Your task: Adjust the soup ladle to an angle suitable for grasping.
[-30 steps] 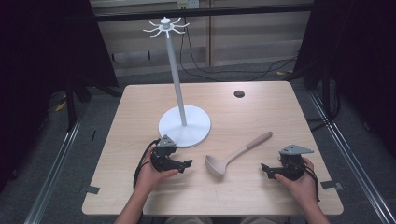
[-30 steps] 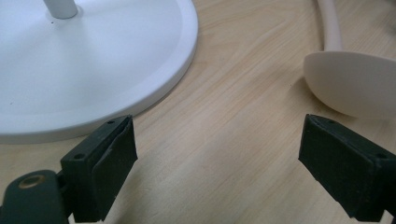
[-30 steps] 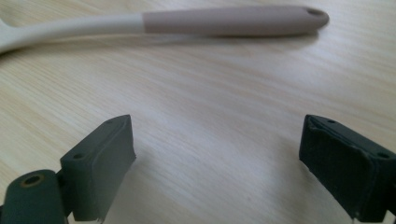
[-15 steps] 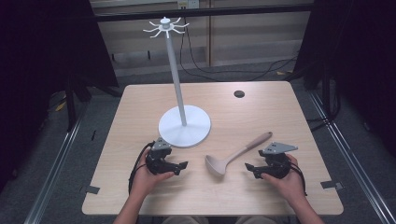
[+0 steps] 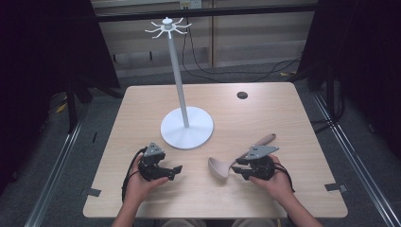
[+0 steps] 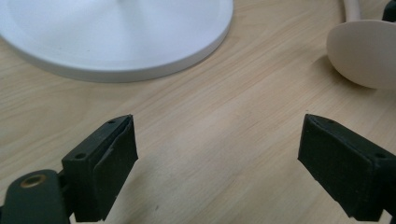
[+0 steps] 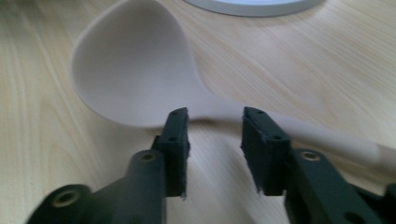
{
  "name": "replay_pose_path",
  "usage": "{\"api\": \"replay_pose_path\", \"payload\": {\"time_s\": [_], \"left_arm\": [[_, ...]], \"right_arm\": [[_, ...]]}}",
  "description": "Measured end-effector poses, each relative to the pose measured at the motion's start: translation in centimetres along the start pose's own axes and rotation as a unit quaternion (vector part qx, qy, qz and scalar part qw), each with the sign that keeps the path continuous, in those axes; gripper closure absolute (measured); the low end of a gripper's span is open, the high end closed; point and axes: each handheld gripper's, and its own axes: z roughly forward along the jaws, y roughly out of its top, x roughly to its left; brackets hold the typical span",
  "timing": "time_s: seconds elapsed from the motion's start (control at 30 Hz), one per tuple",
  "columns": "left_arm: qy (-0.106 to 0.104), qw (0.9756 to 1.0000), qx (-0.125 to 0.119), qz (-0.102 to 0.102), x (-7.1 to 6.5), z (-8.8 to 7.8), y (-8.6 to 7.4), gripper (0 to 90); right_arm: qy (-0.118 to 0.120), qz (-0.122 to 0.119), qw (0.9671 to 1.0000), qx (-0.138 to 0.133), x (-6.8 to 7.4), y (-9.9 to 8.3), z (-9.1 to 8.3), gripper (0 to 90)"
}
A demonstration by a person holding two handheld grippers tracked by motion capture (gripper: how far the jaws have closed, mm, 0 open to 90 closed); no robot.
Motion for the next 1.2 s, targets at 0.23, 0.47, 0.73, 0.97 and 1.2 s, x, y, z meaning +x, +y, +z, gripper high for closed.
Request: {"api": "replay_pose_path", "payload": {"time_s": [0.23,0.47,0.73,0.97,1.2], "left_arm": [[0.007,1.0,-0.003,-0.006,0.2,-0.5,-0.5,11.6],[0.009,0.9999,-0.004,-0.012,0.2,-0.8,-0.7,11.7],[0.014,0.9996,-0.012,-0.021,0.6,-1.4,-0.9,11.7],[0.016,0.9995,-0.017,-0.023,0.8,-1.7,-0.9,11.8],[0.023,0.999,-0.023,-0.03,1.2,-2.2,-0.9,11.7]], "right_arm": [[0.026,-0.008,0.9996,0.004,1.1,1.3,1.9,86.6],[0.051,-0.011,0.9985,0.012,2.0,1.8,3.7,89.7],[0.046,0.001,0.9989,0.003,3.1,3.1,5.3,90.0],[0.048,0.009,0.9987,-0.014,4.0,4.1,6.7,90.0],[0.072,0.01,0.997,-0.025,6.0,5.3,8.8,90.0]]}}
